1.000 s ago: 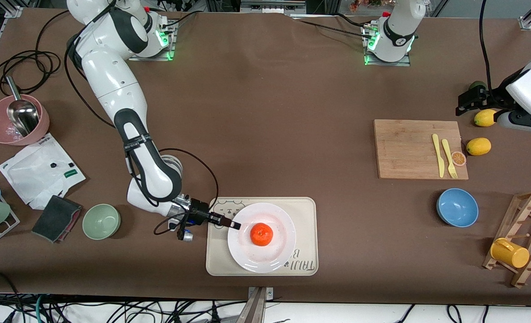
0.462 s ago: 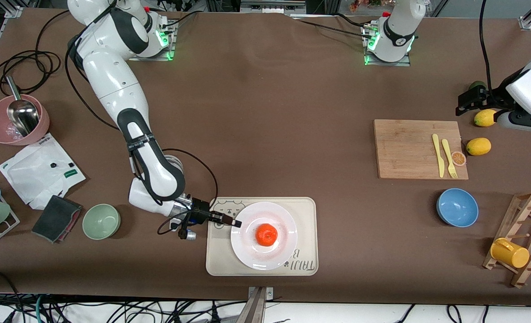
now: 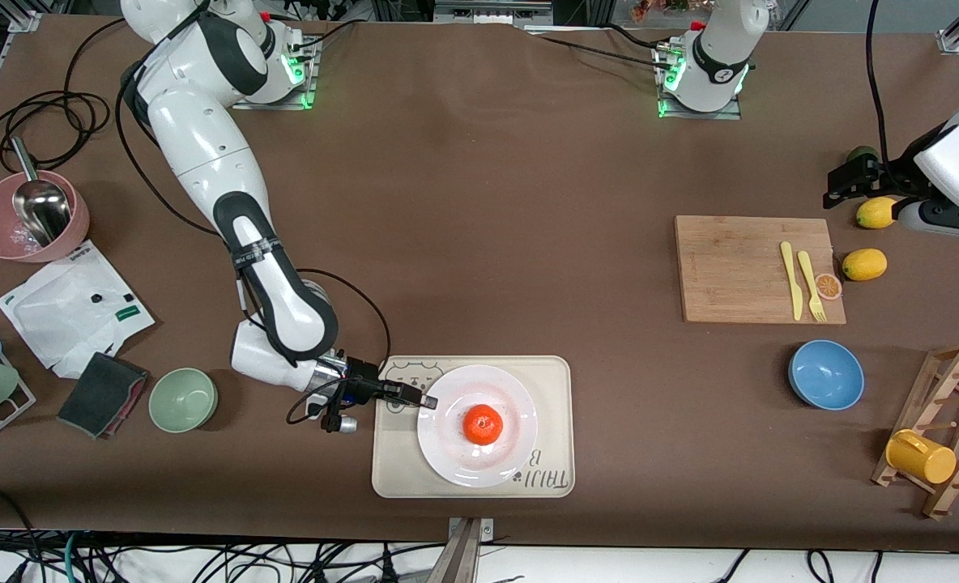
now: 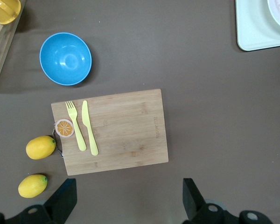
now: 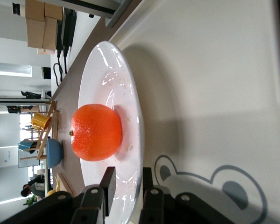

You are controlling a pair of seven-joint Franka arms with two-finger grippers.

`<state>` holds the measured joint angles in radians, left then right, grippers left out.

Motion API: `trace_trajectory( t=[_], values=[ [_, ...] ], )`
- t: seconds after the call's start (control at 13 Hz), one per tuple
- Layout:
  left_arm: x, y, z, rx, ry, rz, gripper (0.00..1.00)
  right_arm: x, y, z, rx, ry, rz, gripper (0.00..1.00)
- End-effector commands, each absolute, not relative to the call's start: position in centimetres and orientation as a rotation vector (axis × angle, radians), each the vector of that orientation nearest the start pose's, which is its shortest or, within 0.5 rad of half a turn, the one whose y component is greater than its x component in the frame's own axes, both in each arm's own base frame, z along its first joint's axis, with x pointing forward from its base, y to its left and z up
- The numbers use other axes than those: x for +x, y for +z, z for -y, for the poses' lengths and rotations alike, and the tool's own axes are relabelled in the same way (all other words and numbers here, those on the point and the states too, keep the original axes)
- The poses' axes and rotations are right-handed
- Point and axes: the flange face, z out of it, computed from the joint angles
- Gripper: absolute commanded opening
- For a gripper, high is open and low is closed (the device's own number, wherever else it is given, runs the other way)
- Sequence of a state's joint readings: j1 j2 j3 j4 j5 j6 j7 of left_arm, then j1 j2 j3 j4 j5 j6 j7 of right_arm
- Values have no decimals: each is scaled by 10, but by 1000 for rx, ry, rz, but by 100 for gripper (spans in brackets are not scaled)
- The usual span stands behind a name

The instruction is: Place orange and plate with both arms

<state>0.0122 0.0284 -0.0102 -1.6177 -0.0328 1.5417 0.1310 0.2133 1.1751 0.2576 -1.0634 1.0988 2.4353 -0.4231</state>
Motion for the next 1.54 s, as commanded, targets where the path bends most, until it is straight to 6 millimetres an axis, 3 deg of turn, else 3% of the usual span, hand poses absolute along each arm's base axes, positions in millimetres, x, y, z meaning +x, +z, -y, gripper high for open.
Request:
trace_trajectory(
  t=[0.0,0.23,0.38,0.62,0.85,0.92,1.0,1.08,1.23,1.46],
  values=[
    [552,591,0,-3172,166,-214,100,715,157,-286,-2240,-138,-47,38],
    [552,591,0,-3172,166,-214,100,704,158,-280,-2314,-123,33,43],
    [552,591,0,-3172,166,-214,100,701,175,-274,-2359,-140,89,46],
    [552,591,0,-3172,166,-214,100,701,207,-259,-2430,-178,197,46],
    [552,591,0,-3172,166,-214,100,701,242,-242,-2494,-190,319,54],
    [552,591,0,-3172,166,-214,100,696,259,-237,-2519,-177,364,67],
    [552,591,0,-3172,166,-214,100,689,269,-223,-2556,-165,387,75],
    [552,591,0,-3172,166,-214,100,679,284,-212,-2585,-150,415,100],
    [552,591,0,-3172,166,-214,100,663,320,-187,-2625,-81,468,100],
    [552,591,0,-3172,166,-214,100,648,369,-130,-2679,28,473,100]
  ],
)
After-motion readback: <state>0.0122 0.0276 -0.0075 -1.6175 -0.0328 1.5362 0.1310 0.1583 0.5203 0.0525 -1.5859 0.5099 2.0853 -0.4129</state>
